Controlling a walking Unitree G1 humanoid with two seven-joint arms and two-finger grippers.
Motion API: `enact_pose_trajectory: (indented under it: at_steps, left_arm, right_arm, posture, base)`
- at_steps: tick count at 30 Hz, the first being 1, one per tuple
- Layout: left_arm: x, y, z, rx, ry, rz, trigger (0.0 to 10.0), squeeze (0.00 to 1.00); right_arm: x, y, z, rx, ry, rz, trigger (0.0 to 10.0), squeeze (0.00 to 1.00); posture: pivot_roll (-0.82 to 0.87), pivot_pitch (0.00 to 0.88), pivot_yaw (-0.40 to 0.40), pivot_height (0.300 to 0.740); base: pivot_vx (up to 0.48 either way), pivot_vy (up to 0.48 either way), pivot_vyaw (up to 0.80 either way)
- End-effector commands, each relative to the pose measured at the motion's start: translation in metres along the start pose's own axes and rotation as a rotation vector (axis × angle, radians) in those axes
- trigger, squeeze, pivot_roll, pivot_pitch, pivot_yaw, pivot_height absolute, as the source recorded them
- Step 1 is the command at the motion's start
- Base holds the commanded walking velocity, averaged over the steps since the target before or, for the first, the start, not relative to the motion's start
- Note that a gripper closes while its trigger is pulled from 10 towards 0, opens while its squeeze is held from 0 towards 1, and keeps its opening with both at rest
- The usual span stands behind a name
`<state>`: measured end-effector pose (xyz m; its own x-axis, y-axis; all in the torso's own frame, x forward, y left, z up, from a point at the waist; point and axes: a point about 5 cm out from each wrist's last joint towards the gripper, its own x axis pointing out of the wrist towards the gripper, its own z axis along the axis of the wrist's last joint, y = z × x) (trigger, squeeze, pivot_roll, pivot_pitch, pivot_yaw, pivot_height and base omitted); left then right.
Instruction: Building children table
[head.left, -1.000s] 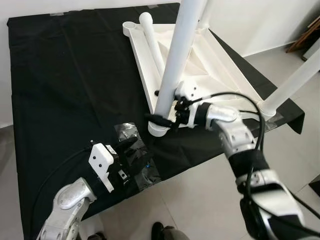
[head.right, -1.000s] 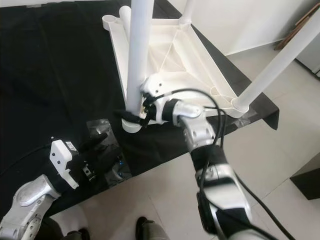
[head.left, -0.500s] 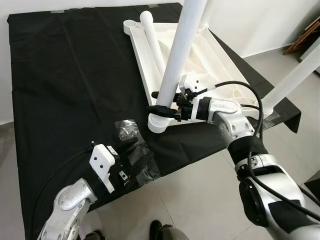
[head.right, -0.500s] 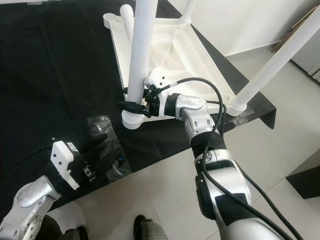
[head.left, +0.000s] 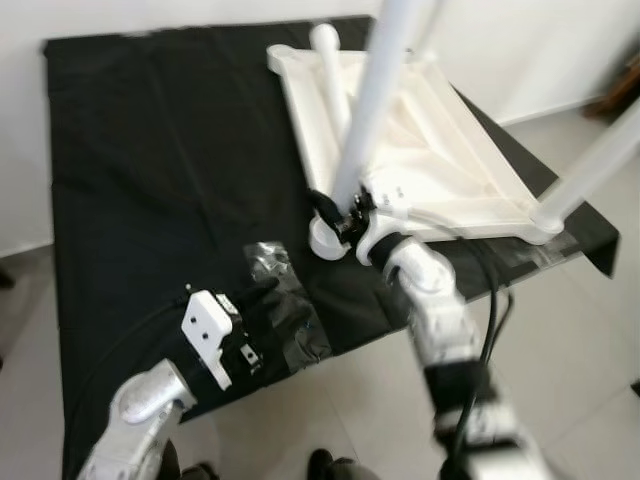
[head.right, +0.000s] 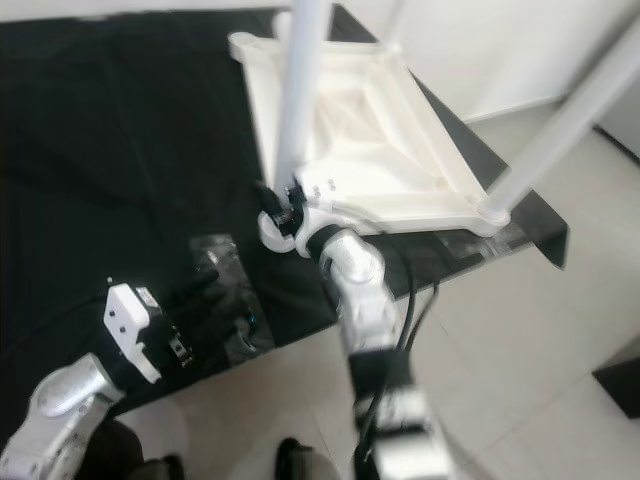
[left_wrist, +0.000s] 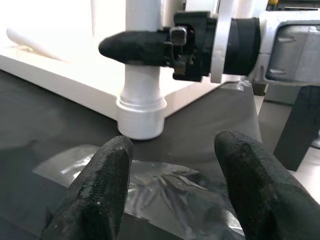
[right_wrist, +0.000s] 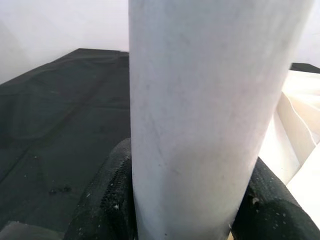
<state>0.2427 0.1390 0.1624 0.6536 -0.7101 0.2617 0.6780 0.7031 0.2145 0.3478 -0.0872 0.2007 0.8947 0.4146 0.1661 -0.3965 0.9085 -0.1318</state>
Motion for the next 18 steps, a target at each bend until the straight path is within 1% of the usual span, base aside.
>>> enact_pose_trajectory:
  at_steps: [1, 5, 6, 8, 9, 10, 11, 12, 14, 15, 17, 18]
  left_arm:
    - [0.001, -0.005, -0.003, -0.027, 0.003, -0.021, 10.0, 0.0]
    - [0.0, -0.004, -0.002, -0.025, 0.002, -0.016, 10.0, 0.0]
    - [0.0, -0.004, -0.002, -0.024, -0.001, -0.008, 10.0, 0.0]
    - [0.0, -0.004, -0.002, -0.024, -0.001, -0.008, 10.0, 0.0]
    - [0.0, -0.005, -0.002, -0.023, -0.001, -0.008, 10.0, 0.0]
    - [0.0, -0.005, -0.001, -0.025, -0.001, -0.009, 10.0, 0.0]
    - [0.0, -0.005, -0.001, -0.025, -0.001, -0.009, 10.0, 0.0]
    - [0.001, -0.005, -0.002, -0.027, -0.001, -0.012, 10.0, 0.0]
    - [0.001, -0.005, -0.002, -0.028, 0.0, -0.015, 10.0, 0.0]
    - [0.001, -0.005, -0.002, -0.028, 0.0, -0.015, 10.0, 0.0]
    - [0.002, -0.006, -0.002, -0.027, -0.001, -0.013, 10.0, 0.0]
    - [0.002, -0.006, -0.002, -0.027, -0.001, -0.013, 10.0, 0.0]
  right_arm:
    - [-0.017, -0.002, -0.058, -0.034, 0.29, 0.002, 0.0, 0.0]
    - [-0.015, -0.002, -0.058, -0.032, 0.286, 0.017, 0.0, 0.0]
    - [-0.015, -0.001, -0.057, -0.038, 0.284, 0.032, 10.0, 0.0]
    - [-0.015, -0.001, -0.057, -0.038, 0.284, 0.032, 10.0, 0.0]
    - [-0.014, -0.001, -0.051, -0.042, 0.263, 0.052, 10.0, 0.55]
    - [-0.007, -0.004, -0.037, -0.022, 0.202, 0.121, 10.0, 1.0]
    - [-0.007, -0.004, -0.037, -0.022, 0.202, 0.121, 10.0, 1.0]
    - [0.0, -0.006, -0.023, 0.0, 0.137, 0.199, 10.0, 1.0]
    - [0.005, -0.01, 0.005, -0.013, 0.033, 0.298, 10.0, 1.0]
    - [0.005, -0.01, 0.005, -0.013, 0.033, 0.298, 10.0, 1.0]
    - [0.006, -0.018, 0.023, -0.06, -0.014, 0.391, 10.0, 0.99]
    - [0.006, -0.018, 0.023, -0.06, -0.014, 0.391, 10.0, 0.99]
  posture:
    - [0.02, 0.287, -0.157, 0.74]
    - [0.01, 0.288, -0.154, 0.74]
    - [0.02, 0.29, -0.153, 0.74]
    - [0.02, 0.29, -0.153, 0.74]
    - [0.02, 0.289, -0.15, 0.74]
    - [0.02, 0.288, -0.142, 0.74]
    - [0.02, 0.288, -0.142, 0.74]
    - [0.02, 0.288, -0.14, 0.74]
    - [0.03, 0.289, -0.144, 0.74]
    - [0.03, 0.289, -0.144, 0.74]
    - [0.04, 0.288, -0.148, 0.74]
    - [0.04, 0.288, -0.148, 0.74]
  base:
    - [0.0, 0.0, 0.0]
    - [0.0, 0.0, 0.0]
    - [0.0, 0.0, 0.0]
    - [0.0, 0.0, 0.0]
    - [0.0, 0.0, 0.0]
    - [0.0, 0.0, 0.0]
    - [0.0, 0.0, 0.0]
    - [0.0, 0.0, 0.0]
    - [0.0, 0.0, 0.0]
    - [0.0, 0.0, 0.0]
    - [0.0, 0.0, 0.0]
    - [0.0, 0.0, 0.0]
